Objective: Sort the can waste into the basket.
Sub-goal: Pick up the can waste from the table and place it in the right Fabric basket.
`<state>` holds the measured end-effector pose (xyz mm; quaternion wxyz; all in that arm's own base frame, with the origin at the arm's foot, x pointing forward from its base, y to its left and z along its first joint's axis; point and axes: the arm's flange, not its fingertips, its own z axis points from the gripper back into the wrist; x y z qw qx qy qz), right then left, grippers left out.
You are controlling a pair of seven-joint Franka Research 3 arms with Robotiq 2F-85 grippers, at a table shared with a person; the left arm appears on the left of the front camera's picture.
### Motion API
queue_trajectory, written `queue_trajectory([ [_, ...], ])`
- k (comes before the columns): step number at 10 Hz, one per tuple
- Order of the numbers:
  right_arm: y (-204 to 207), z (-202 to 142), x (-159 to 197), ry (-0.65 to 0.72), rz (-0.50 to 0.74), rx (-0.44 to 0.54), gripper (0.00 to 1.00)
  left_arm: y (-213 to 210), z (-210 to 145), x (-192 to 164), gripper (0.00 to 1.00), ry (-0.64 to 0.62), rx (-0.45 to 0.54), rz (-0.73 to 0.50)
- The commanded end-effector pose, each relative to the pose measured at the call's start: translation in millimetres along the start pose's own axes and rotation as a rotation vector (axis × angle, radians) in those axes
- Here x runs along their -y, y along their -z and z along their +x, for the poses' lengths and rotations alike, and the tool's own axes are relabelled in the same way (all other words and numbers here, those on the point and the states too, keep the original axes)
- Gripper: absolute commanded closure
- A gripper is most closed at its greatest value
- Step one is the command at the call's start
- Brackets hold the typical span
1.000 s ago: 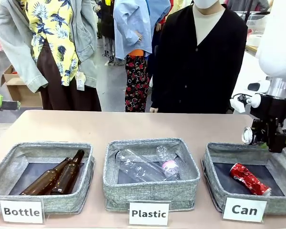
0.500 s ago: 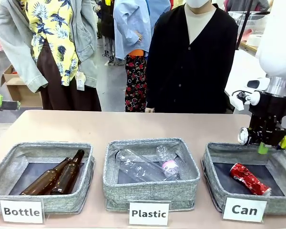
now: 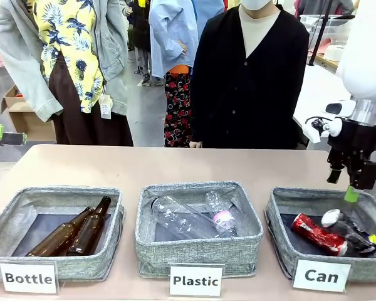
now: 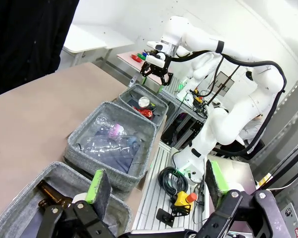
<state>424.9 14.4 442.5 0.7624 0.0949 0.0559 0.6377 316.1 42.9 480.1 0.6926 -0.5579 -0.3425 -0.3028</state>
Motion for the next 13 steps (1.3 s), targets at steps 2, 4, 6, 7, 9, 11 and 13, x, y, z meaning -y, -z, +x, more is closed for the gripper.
queue_trajectory([
  [2,0.0,0.2,-3.8,0.021,0.011,0.112,0.00,-2.4,-0.3,1.8,0.00,0.010,0.004,-0.012],
  [4,-12.7,6.3,6.5,0.032,0.141,0.478,0.00,-2.4,-0.3,1.8,0.00,0.010,0.004,-0.012],
  [6,-27.0,13.4,21.2,0.292,0.315,0.883,0.00,-2.4,-0.3,1.8,0.00,0.010,0.004,-0.012],
  [7,-28.3,16.0,27.2,0.304,0.457,0.998,0.00,-2.4,-0.3,1.8,0.00,0.010,0.004,-0.012],
  [9,-21.9,10.1,40.2,0.465,0.616,1.113,0.00,-2.4,-0.3,1.8,0.00,0.010,0.004,-0.012],
  [11,-16.3,-1.3,44.4,0.475,0.632,1.184,0.00,-2.4,-0.3,1.8,0.00,0.010,0.004,-0.012],
  [13,-15.4,6.6,40.8,0.376,0.600,1.010,0.00,-2.4,-0.3,1.8,0.00,0.010,0.004,-0.012],
])
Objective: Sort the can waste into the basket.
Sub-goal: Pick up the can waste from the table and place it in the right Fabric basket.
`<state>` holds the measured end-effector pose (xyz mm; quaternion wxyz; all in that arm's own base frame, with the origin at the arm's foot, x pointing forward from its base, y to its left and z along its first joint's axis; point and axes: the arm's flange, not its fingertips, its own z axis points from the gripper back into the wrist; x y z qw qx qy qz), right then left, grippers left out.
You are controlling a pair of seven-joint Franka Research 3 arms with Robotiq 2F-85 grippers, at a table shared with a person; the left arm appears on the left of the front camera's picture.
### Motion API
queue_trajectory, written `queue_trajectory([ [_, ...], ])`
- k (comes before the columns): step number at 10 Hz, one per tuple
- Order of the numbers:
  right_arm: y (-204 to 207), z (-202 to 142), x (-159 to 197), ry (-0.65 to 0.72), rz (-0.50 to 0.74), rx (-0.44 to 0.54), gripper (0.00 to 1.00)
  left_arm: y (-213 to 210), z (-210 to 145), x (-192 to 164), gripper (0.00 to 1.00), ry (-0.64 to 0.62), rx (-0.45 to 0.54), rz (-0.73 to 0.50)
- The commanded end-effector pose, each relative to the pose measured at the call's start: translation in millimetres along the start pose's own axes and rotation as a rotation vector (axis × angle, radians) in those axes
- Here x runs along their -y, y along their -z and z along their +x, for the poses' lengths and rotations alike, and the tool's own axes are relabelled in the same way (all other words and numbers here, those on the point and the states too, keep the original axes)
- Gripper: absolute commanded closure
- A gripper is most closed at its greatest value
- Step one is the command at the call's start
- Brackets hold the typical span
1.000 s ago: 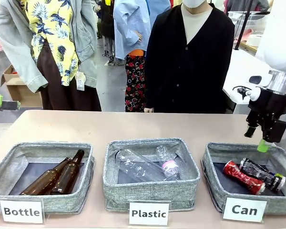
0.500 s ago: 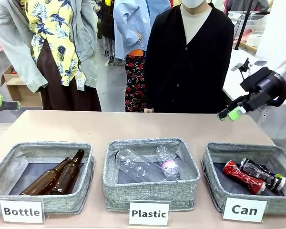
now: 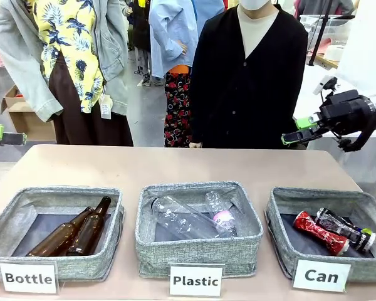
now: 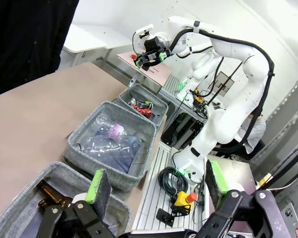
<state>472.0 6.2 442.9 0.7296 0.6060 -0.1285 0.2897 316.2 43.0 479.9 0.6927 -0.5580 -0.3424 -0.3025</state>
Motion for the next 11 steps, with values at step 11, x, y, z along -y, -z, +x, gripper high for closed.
queue_trajectory([
  [11,5.6,2.2,-7.6,-0.044,-0.023,-0.070,0.00,-2.4,-0.2,2.0,0.00,0.011,0.004,-0.012],
])
